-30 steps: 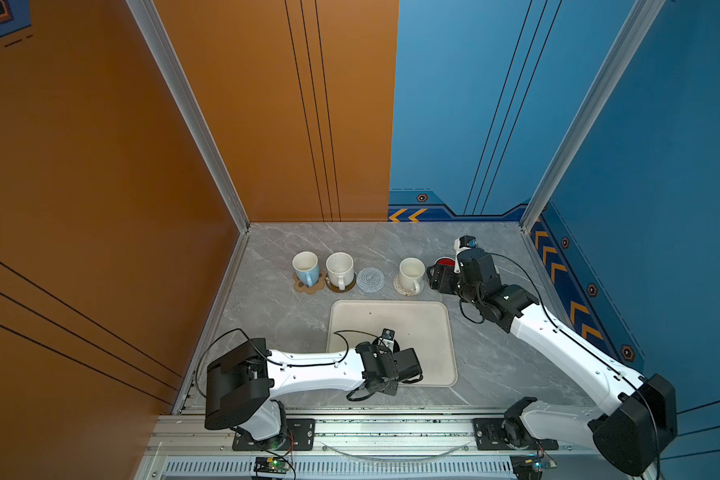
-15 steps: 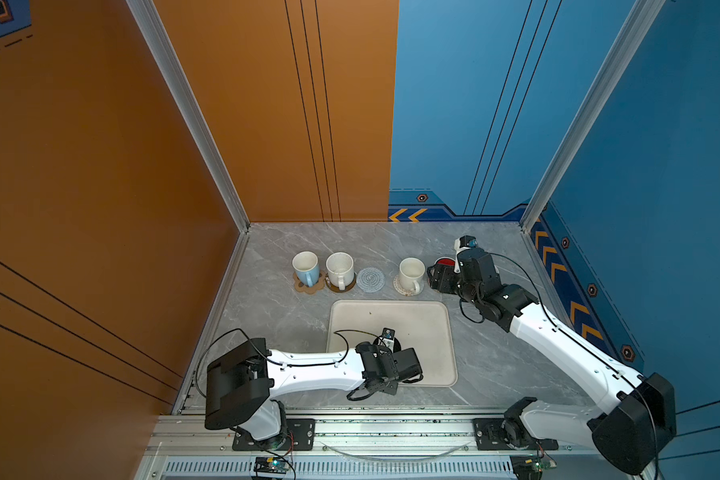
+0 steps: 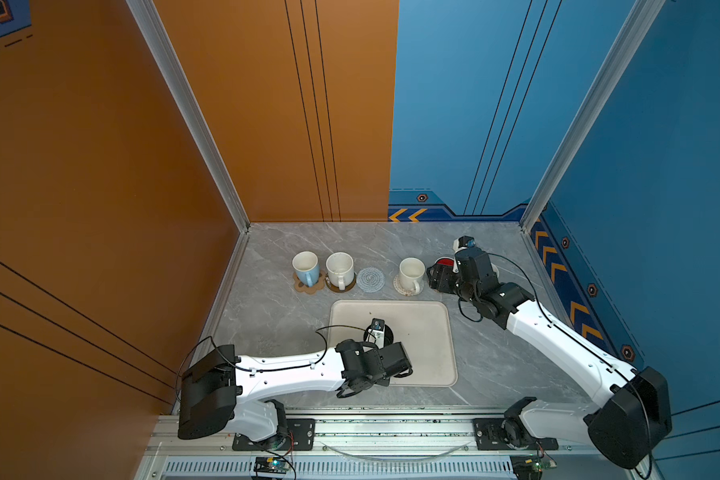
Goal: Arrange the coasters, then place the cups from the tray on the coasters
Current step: 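Lift the black mug and carry it toward the grey woven coaster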
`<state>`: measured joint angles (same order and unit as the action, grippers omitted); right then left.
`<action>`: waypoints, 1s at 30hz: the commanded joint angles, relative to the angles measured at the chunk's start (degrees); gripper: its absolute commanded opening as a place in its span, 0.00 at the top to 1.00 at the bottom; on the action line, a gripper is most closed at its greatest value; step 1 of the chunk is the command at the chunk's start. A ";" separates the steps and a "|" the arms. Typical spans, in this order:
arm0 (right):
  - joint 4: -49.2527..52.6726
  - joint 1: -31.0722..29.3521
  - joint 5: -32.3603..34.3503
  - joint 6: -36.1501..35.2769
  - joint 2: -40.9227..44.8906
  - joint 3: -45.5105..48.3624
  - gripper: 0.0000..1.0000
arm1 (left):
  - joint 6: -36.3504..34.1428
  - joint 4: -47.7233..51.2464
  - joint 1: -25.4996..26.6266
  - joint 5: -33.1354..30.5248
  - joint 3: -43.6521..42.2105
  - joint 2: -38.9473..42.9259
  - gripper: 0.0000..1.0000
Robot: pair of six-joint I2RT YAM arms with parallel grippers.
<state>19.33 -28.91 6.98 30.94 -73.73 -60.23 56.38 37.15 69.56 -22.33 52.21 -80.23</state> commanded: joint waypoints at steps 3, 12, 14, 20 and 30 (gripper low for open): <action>-0.24 0.17 -1.14 0.45 0.08 -0.51 0.22 | -4.77 -5.38 -4.67 -2.72 0.70 1.72 1.00; -1.09 0.25 -2.59 0.37 1.36 -0.35 0.22 | -13.67 -9.33 -14.83 0.55 5.39 -0.65 1.00; -1.15 0.33 -2.42 0.18 1.66 -0.36 0.22 | -15.11 -10.70 -16.56 1.96 6.41 -1.95 1.00; -1.48 0.52 -3.52 -0.12 1.98 -0.61 0.22 | -17.96 -12.56 -20.32 4.35 12.04 -7.45 1.00; -2.99 0.91 -4.65 -0.59 2.66 -0.38 0.22 | -20.86 -14.25 -24.70 6.89 20.04 -15.83 1.00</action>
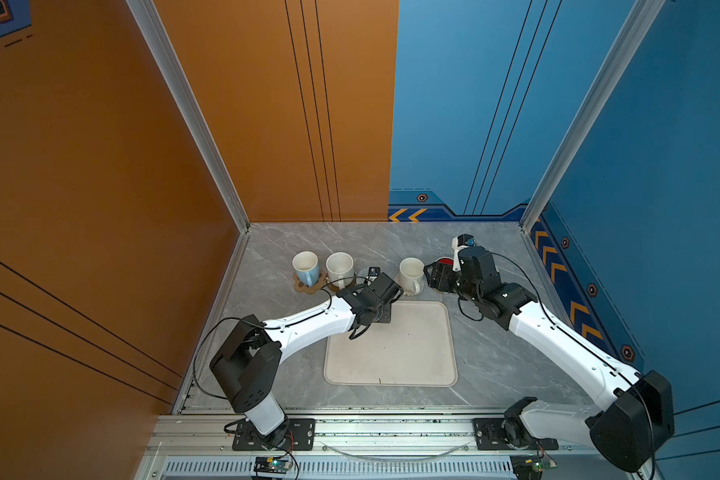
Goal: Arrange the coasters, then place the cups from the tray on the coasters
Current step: 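Lift the black mug and carry it toward the grey woven coaster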
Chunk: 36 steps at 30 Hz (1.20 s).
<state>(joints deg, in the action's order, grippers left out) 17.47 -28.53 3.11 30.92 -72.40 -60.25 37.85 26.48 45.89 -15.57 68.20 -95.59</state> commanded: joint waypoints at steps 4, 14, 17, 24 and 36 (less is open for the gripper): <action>-1.28 1.18 -0.84 -0.68 1.45 -0.23 0.22 | -3.25 -3.30 -2.63 0.25 6.68 -2.88 1.00; -1.34 2.87 -1.73 -0.78 1.79 0.46 0.22 | -3.83 -2.84 -6.07 0.06 11.70 -8.75 1.00; -1.38 3.43 -1.88 -0.87 2.02 0.83 0.22 | -4.27 -2.73 -6.66 -0.07 13.23 -10.46 1.00; -1.48 5.02 -2.76 -0.59 2.54 1.64 0.21 | -4.76 -2.74 -8.17 0.07 15.91 -13.33 1.00; -1.74 6.25 -3.52 -0.42 2.44 2.33 0.21 | -5.19 -2.53 -10.39 0.74 17.88 -15.93 1.00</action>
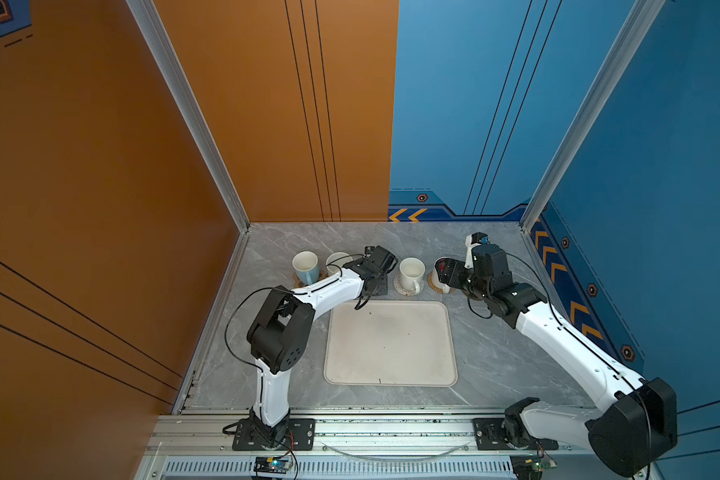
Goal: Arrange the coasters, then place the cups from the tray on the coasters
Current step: 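Lift the black mug and carry it toward the grey woven coaster, then lower the black mug onto the grey woven coaster with the left gripper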
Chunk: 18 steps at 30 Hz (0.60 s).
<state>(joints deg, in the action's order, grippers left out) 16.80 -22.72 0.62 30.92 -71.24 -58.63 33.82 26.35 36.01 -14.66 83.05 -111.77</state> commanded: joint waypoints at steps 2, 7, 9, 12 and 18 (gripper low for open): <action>-1.02 0.65 -1.33 -0.42 1.07 0.70 0.21 | -1.26 -2.35 -0.78 0.05 3.41 -0.24 1.00; -1.13 0.84 -1.68 -0.36 0.85 0.79 0.21 | -1.21 -2.12 -1.03 0.52 4.44 -1.22 1.00; -1.06 0.88 -1.69 -0.33 0.98 0.79 0.22 | -1.22 -1.93 -1.09 0.62 4.83 -1.57 1.00; -1.10 1.07 -1.68 -0.31 1.02 0.97 0.21 | -1.11 -1.57 -1.20 0.64 5.11 -1.88 1.00; -1.18 1.27 -1.85 -0.24 0.77 0.93 0.21 | -1.04 -1.03 -1.35 0.23 5.06 -1.83 1.00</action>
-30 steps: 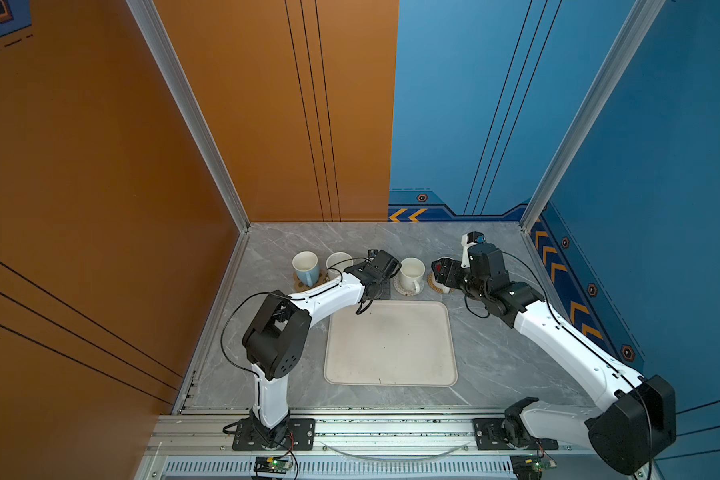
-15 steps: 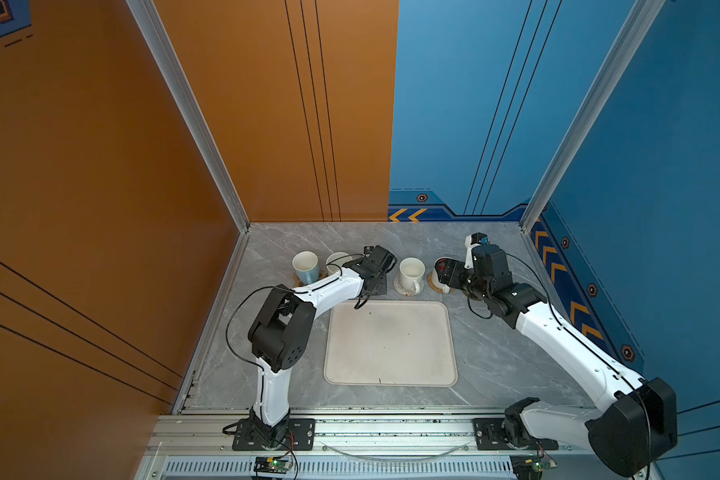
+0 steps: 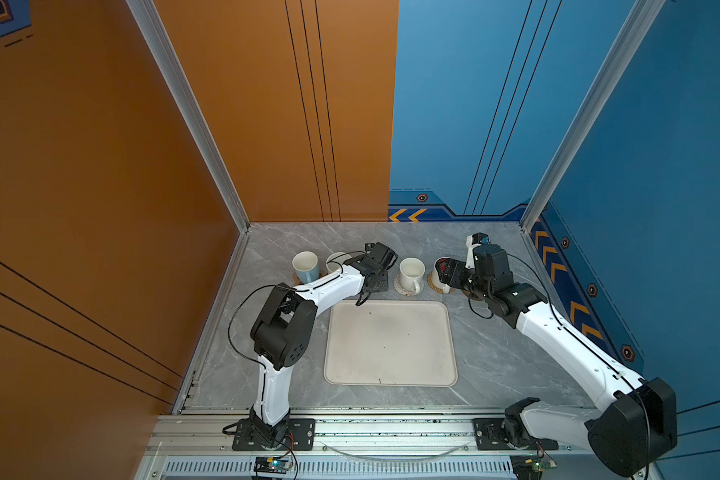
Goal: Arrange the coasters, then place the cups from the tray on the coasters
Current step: 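Lower the black mug onto the grey woven coaster with the left gripper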
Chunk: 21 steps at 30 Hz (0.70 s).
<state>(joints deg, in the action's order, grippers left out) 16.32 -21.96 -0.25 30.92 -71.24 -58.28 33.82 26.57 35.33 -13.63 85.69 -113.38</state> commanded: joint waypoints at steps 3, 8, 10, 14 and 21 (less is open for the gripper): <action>-0.85 0.53 -1.24 -0.29 0.63 0.63 0.21 | -1.04 -0.89 -0.75 -0.98 2.29 -0.26 1.00; -0.83 0.59 -1.28 -0.24 0.57 0.62 0.21 | -0.95 -0.74 -0.71 -1.22 1.94 -0.35 1.00; -0.78 0.60 -1.29 -0.24 0.53 0.63 0.21 | -0.86 -0.58 -0.70 -1.28 1.85 -0.46 1.00; -0.84 0.69 -1.35 -0.18 0.42 0.63 0.22 | -0.52 -0.55 -0.69 -1.42 1.43 -0.63 1.00; -0.93 0.68 -1.51 -0.15 0.22 0.62 0.21 | -0.51 -0.38 -0.77 -1.56 1.41 -1.30 1.00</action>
<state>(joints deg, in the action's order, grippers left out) 16.23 -21.74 -0.54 30.92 -71.24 -58.26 33.85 27.29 35.18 -13.63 85.69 -114.37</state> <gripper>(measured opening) 0.785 0.182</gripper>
